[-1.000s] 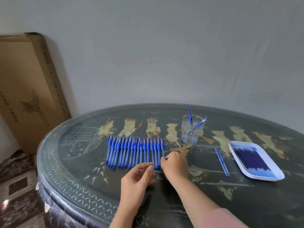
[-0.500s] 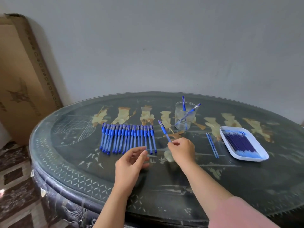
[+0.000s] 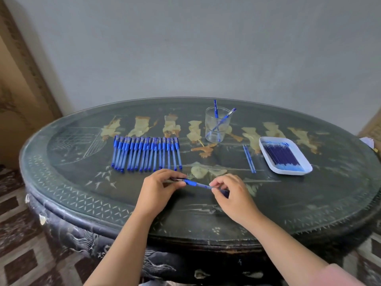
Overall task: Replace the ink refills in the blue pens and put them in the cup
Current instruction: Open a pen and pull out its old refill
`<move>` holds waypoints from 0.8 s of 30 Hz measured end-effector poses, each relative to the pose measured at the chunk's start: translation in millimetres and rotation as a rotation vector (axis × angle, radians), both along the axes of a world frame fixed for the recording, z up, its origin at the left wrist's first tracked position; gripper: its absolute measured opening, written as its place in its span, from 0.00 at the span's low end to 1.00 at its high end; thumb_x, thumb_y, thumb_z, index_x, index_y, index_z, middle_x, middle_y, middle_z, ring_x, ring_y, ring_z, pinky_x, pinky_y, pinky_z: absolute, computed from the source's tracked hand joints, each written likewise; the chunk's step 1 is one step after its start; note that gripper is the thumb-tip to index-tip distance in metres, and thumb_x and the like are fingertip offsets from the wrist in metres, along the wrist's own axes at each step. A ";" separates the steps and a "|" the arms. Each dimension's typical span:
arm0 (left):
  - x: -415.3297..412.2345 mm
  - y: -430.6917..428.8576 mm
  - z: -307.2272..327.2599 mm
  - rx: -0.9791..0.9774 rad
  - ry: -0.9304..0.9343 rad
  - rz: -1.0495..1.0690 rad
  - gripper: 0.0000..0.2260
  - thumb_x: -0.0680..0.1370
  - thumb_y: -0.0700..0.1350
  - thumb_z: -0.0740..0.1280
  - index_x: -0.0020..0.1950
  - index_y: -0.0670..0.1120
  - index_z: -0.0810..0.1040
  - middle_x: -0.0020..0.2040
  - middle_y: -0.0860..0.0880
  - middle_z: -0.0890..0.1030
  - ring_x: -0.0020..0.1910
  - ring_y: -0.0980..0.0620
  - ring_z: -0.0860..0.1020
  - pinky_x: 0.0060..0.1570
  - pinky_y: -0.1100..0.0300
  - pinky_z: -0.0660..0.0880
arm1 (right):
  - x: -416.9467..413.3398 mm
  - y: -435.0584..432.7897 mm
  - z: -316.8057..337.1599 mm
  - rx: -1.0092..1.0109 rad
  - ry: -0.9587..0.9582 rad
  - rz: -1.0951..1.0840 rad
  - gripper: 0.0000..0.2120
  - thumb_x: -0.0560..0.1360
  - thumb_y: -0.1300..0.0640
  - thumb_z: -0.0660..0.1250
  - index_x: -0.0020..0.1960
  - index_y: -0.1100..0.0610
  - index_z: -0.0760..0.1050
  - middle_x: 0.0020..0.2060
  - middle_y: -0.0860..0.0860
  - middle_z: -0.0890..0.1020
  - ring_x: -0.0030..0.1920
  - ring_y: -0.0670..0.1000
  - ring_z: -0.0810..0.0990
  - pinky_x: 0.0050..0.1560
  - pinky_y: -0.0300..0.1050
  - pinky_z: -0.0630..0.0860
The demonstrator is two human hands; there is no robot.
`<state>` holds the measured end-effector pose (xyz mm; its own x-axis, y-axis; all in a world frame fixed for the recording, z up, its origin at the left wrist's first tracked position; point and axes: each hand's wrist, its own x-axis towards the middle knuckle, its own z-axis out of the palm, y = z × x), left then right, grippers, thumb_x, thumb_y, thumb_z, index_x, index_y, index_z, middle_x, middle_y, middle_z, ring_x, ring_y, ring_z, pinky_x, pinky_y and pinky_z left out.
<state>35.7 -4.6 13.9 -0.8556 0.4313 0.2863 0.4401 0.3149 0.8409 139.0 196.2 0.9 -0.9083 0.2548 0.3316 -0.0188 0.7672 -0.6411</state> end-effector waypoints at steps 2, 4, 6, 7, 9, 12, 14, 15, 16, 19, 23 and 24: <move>0.1 1.0 -1.0 -0.012 0.008 -0.011 0.08 0.70 0.43 0.77 0.47 0.53 0.86 0.45 0.59 0.84 0.48 0.62 0.80 0.52 0.72 0.72 | -1.0 -7.1 -0.1 0.050 0.021 -0.012 0.06 0.74 0.51 0.70 0.49 0.49 0.79 0.42 0.37 0.76 0.45 0.42 0.74 0.52 0.40 0.71; 1.2 1.9 -1.1 -0.005 0.008 -0.020 0.09 0.69 0.44 0.78 0.46 0.55 0.85 0.45 0.59 0.84 0.47 0.62 0.80 0.52 0.71 0.73 | -4.1 -18.5 0.6 0.126 0.019 -0.015 0.15 0.73 0.41 0.66 0.53 0.50 0.80 0.43 0.38 0.77 0.46 0.42 0.74 0.53 0.39 0.69; 2.2 3.0 -1.6 -0.007 0.012 -0.031 0.08 0.68 0.46 0.78 0.46 0.55 0.85 0.43 0.60 0.84 0.46 0.63 0.81 0.50 0.69 0.75 | -8.2 -26.7 -1.3 0.248 0.069 -0.008 0.18 0.74 0.40 0.62 0.53 0.51 0.81 0.42 0.43 0.80 0.44 0.47 0.76 0.50 0.44 0.72; 2.6 3.7 -2.1 -0.024 0.027 -0.037 0.08 0.67 0.50 0.77 0.46 0.55 0.86 0.43 0.60 0.85 0.46 0.63 0.81 0.50 0.68 0.75 | -9.8 -27.4 -3.8 0.301 0.107 -0.006 0.17 0.75 0.42 0.61 0.52 0.51 0.82 0.40 0.45 0.80 0.43 0.49 0.78 0.47 0.47 0.74; 4.2 4.1 -3.2 -0.088 0.070 -0.057 0.11 0.67 0.55 0.75 0.48 0.57 0.86 0.44 0.61 0.84 0.46 0.63 0.81 0.50 0.66 0.77 | -12.1 -22.7 -8.4 0.325 0.150 -0.015 0.14 0.76 0.47 0.60 0.50 0.52 0.82 0.39 0.46 0.80 0.40 0.52 0.78 0.43 0.49 0.75; 5.2 4.7 -5.6 -0.193 0.133 -0.084 0.11 0.70 0.54 0.75 0.52 0.59 0.85 0.46 0.62 0.83 0.49 0.63 0.79 0.53 0.63 0.76 | -11.1 -17.1 -11.7 0.286 0.126 -0.020 0.14 0.77 0.48 0.58 0.51 0.49 0.82 0.40 0.45 0.79 0.42 0.51 0.77 0.45 0.48 0.72; 4.0 5.1 -6.6 -0.218 0.147 -0.090 0.10 0.71 0.54 0.75 0.52 0.59 0.85 0.47 0.62 0.83 0.50 0.63 0.78 0.54 0.62 0.76 | -11.9 -17.8 -12.7 0.265 0.109 -0.019 0.14 0.77 0.46 0.59 0.51 0.48 0.82 0.39 0.45 0.78 0.43 0.50 0.76 0.46 0.46 0.69; 3.2 5.7 -7.0 -0.222 0.145 -0.092 0.09 0.72 0.53 0.74 0.52 0.58 0.85 0.46 0.62 0.83 0.51 0.63 0.78 0.54 0.62 0.75 | -13.0 -18.6 -13.0 0.259 0.108 -0.025 0.14 0.77 0.46 0.58 0.50 0.48 0.82 0.39 0.45 0.78 0.42 0.50 0.75 0.46 0.46 0.68; 2.8 6.6 -7.2 -0.227 0.142 -0.091 0.08 0.72 0.53 0.74 0.51 0.58 0.85 0.46 0.62 0.82 0.50 0.63 0.77 0.54 0.62 0.75 | -14.2 -19.4 -13.6 0.259 0.114 -0.036 0.14 0.77 0.46 0.58 0.49 0.48 0.82 0.39 0.45 0.78 0.42 0.50 0.76 0.45 0.47 0.68; 1.6 8.7 -7.4 -0.254 0.129 -0.094 0.06 0.75 0.53 0.71 0.50 0.55 0.84 0.44 0.61 0.82 0.50 0.62 0.76 0.53 0.61 0.74 | -16.0 -21.6 -13.9 0.293 0.142 -0.065 0.13 0.77 0.47 0.58 0.45 0.49 0.80 0.39 0.43 0.78 0.42 0.50 0.76 0.42 0.47 0.68; 0.3 8.5 -6.4 -0.293 0.149 -0.140 0.07 0.78 0.51 0.68 0.50 0.52 0.84 0.36 0.61 0.78 0.45 0.62 0.74 0.48 0.61 0.72 | -14.4 -23.5 -12.0 0.320 0.138 -0.063 0.12 0.77 0.48 0.57 0.42 0.49 0.78 0.39 0.41 0.77 0.43 0.47 0.74 0.44 0.44 0.64; -0.1 8.5 -6.1 -0.292 0.143 -0.147 0.07 0.78 0.50 0.68 0.49 0.50 0.84 0.35 0.61 0.77 0.44 0.62 0.74 0.48 0.60 0.72 | -14.5 -23.5 -12.1 0.323 0.140 -0.060 0.12 0.77 0.49 0.57 0.42 0.49 0.77 0.39 0.41 0.77 0.43 0.47 0.74 0.44 0.44 0.64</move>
<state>35.6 3.9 7.8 -0.7384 0.6281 0.2454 0.6054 0.4571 0.6515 124.6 172.8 -11.2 -0.8349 0.1681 0.5241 -0.0379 0.9324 -0.3594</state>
